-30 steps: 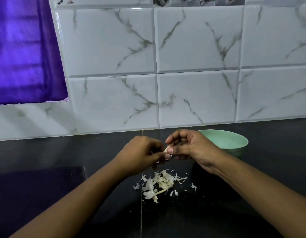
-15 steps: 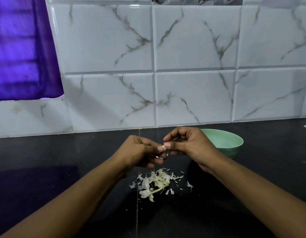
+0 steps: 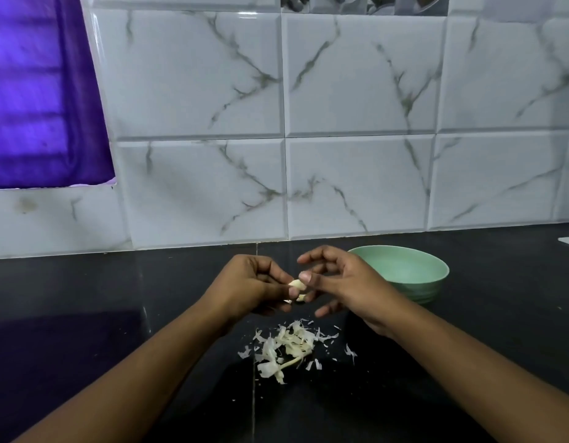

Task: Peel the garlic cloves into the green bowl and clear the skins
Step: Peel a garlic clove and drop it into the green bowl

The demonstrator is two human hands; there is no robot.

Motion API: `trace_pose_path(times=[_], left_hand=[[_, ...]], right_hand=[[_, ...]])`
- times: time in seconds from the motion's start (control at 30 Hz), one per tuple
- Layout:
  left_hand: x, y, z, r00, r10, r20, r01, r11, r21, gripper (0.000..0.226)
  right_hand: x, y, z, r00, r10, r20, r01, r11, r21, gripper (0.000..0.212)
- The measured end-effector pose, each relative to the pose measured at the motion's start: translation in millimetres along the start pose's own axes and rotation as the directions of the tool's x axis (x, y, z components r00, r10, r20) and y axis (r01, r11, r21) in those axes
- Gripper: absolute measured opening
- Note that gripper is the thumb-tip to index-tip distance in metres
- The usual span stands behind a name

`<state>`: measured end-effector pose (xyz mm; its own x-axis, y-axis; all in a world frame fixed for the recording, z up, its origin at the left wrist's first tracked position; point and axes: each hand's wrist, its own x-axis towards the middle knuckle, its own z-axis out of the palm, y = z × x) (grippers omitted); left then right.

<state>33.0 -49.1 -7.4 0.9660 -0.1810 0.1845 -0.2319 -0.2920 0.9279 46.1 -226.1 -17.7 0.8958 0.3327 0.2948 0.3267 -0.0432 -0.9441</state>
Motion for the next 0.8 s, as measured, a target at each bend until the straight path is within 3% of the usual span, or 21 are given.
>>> trace_pose_path(times=[0.23,0.37,0.5,0.7,0.8], left_hand=[[-0.9,1.3,2.3,0.998,0.053,0.016,-0.054,0.997,0.059,0.011],[0.5,3.2,8.3,1.000,-0.027,-0.006,0.027,0.998,0.062,0.041],[15.9,19.7,17.3,0.986,-0.069,-0.149,0.062,0.997,-0.054,0.018],[59.7,45.7,71.9,0.930,-0.357,0.084,0.353,0.934,0.055,0.054],[72.2,41.2,102.9,0.917,-0.373,0.138,0.373,0.927,0.030,0.042]], right_hand=[[-0.2,-1.8,2.2,0.997,-0.072,0.008,0.072,0.997,-0.041,0.007],[2.1,-22.1,-14.3,0.976,-0.196,-0.089,0.187,0.977,-0.104,0.014],[-0.9,-35.7,-48.9,0.960,-0.190,-0.205,0.164,0.977,-0.137,0.020],[-4.4,-40.5,-84.1,0.949,-0.174,-0.262,0.106,0.962,-0.252,0.025],[-6.8,-38.4,-98.6,0.965,-0.117,-0.237,0.009,0.911,-0.412,0.025]])
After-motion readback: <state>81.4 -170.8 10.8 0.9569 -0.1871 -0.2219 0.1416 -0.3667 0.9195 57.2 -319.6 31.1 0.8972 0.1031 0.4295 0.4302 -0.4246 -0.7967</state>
